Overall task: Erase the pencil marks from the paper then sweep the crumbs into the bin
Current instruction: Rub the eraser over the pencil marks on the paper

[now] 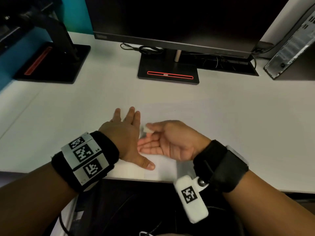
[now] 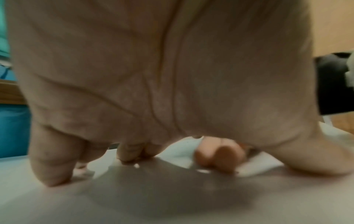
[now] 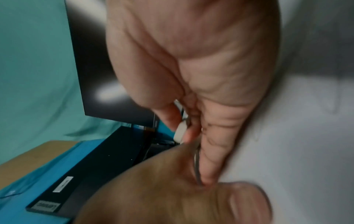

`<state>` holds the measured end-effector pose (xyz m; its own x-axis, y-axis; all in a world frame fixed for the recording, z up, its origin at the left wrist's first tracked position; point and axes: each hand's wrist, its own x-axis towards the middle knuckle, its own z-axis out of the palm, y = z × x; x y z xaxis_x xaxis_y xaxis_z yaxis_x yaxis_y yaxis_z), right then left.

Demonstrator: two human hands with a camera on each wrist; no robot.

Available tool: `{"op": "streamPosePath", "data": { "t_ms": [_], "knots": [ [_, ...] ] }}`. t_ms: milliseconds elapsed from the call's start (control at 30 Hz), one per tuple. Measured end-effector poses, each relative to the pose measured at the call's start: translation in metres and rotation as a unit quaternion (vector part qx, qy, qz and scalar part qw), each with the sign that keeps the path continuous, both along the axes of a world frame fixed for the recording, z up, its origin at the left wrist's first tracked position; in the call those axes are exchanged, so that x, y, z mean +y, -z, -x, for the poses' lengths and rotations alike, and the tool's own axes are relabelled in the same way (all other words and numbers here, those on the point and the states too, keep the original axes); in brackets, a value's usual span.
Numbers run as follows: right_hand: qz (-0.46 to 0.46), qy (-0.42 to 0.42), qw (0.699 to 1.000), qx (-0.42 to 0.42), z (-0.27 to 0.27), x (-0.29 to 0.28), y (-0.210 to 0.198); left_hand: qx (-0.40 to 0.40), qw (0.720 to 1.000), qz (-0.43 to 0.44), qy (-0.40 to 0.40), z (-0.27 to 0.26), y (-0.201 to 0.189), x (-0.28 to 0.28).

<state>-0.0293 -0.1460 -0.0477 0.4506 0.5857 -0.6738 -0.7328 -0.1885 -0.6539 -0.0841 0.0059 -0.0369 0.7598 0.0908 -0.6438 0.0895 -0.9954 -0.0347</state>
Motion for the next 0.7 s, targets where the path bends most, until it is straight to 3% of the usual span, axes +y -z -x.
{"op": "streamPosePath", "data": {
  "t_ms": [67, 133, 167, 333, 400, 533, 600, 700],
  "knots": [
    [-0.062, 0.147, 0.987, -0.001, -0.013, 0.006, 0.005, -0.008, 1.000, 0.004, 0.000, 0.001, 0.000, 0.001],
    [-0.098, 0.314, 0.944, -0.034, -0.027, 0.011, 0.006, -0.009, 1.000, 0.006, -0.004, 0.002, -0.001, 0.002],
    [-0.092, 0.347, 0.931, -0.059, -0.028, 0.012, 0.006, -0.008, 1.000, 0.006, -0.004, 0.003, -0.001, 0.001],
    [-0.092, 0.230, 0.968, -0.047, -0.003, 0.019, 0.014, -0.011, 1.000, 0.003, 0.002, 0.002, 0.001, 0.001],
    [-0.098, 0.233, 0.967, -0.028, -0.016, 0.015, 0.019, -0.013, 1.000, 0.000, 0.006, 0.003, 0.000, 0.002],
    [-0.107, 0.429, 0.896, -0.047, -0.063, -0.025, 0.008, -0.011, 1.000, 0.002, 0.007, 0.004, -0.003, 0.001],
    [-0.146, 0.460, 0.875, -0.048, -0.065, -0.040, 0.003, -0.012, 1.000, 0.002, 0.009, 0.002, -0.003, 0.002],
    [-0.167, 0.296, 0.940, -0.012, -0.044, -0.032, 0.012, -0.006, 1.000, -0.003, 0.011, 0.001, -0.003, 0.001]
  ]
}}
